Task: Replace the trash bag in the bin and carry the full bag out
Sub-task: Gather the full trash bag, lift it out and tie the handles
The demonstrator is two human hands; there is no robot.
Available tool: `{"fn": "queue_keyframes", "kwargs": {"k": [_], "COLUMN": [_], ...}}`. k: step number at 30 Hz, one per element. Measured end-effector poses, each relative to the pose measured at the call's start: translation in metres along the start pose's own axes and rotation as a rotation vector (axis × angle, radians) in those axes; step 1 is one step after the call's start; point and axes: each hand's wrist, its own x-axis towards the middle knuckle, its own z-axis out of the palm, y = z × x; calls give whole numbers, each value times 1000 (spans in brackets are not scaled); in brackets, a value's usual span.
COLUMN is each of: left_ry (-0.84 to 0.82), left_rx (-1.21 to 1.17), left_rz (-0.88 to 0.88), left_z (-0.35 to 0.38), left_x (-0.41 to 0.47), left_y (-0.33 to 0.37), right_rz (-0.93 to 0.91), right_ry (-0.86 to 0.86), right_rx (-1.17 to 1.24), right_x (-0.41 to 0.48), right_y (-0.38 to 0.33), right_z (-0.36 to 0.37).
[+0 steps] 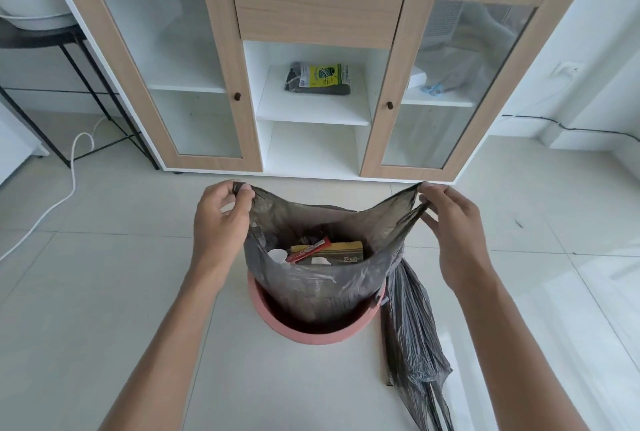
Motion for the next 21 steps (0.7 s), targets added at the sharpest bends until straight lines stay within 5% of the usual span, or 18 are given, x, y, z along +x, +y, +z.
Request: {"fn": "queue_keyframes", "kwargs": {"k": [8, 16, 21], "left_ry": [-256, -355, -232], "left_rx": [-376, -185, -140], "left_rz": [-28, 114, 11], "left_z": [-4, -3, -13], "left_x": [-1, -8, 2], "left_y": [10, 9, 2], "right_rz": [-13, -33, -71], "right_ry": [-259, -344, -355], "right_rx": [307, 168, 86], "right_x": [-2, -15, -15], "right_y": [-5, -9, -9], "right_z": [13, 27, 28]}}
